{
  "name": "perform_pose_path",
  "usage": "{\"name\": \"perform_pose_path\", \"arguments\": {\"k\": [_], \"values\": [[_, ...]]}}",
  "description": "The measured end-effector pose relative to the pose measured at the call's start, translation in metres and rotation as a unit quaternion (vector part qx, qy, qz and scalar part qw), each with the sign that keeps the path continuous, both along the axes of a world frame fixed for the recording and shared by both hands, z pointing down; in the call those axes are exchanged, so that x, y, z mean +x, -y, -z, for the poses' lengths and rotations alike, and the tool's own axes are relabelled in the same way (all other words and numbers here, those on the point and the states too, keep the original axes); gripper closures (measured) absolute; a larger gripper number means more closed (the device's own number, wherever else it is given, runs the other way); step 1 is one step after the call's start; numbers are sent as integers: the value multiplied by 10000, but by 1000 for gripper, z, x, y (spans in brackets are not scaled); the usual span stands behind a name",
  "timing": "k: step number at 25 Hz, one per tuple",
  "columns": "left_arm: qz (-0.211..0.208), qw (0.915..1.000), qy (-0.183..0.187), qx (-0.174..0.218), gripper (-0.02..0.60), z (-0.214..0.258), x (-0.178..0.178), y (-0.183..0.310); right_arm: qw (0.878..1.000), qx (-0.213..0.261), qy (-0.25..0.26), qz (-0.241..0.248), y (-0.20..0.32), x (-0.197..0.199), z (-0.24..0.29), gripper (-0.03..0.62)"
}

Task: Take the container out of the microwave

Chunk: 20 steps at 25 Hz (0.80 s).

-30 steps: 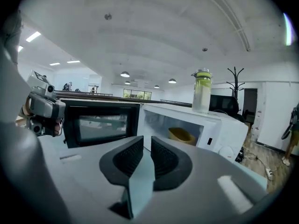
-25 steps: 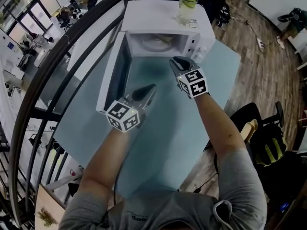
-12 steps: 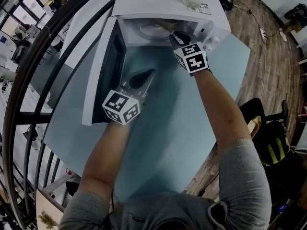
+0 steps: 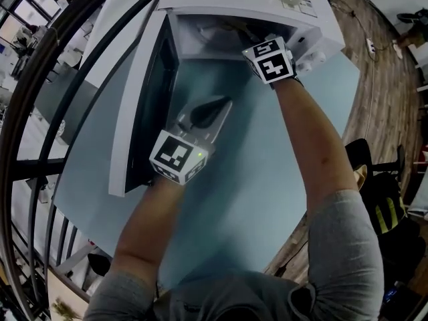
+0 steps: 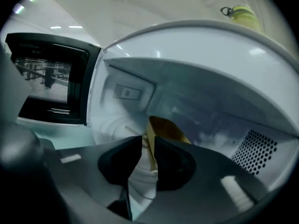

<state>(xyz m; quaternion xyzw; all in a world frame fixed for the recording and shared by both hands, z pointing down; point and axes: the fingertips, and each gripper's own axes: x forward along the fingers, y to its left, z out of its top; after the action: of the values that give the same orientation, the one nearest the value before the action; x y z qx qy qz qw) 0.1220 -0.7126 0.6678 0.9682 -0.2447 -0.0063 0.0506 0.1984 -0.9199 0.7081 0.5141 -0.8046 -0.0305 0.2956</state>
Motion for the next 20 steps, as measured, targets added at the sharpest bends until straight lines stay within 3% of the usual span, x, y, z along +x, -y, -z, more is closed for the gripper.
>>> {"name": "perform_pose_path", "arguments": {"k": [11,20], "values": [[51,9998,78,192,558,-1,-13,3,9983,29,-537,-241,34,3,-13,494],[-12,9996,35,267,558,3,-11,0,9923,-264,-1198,-180,46,3,-24,494]]}}
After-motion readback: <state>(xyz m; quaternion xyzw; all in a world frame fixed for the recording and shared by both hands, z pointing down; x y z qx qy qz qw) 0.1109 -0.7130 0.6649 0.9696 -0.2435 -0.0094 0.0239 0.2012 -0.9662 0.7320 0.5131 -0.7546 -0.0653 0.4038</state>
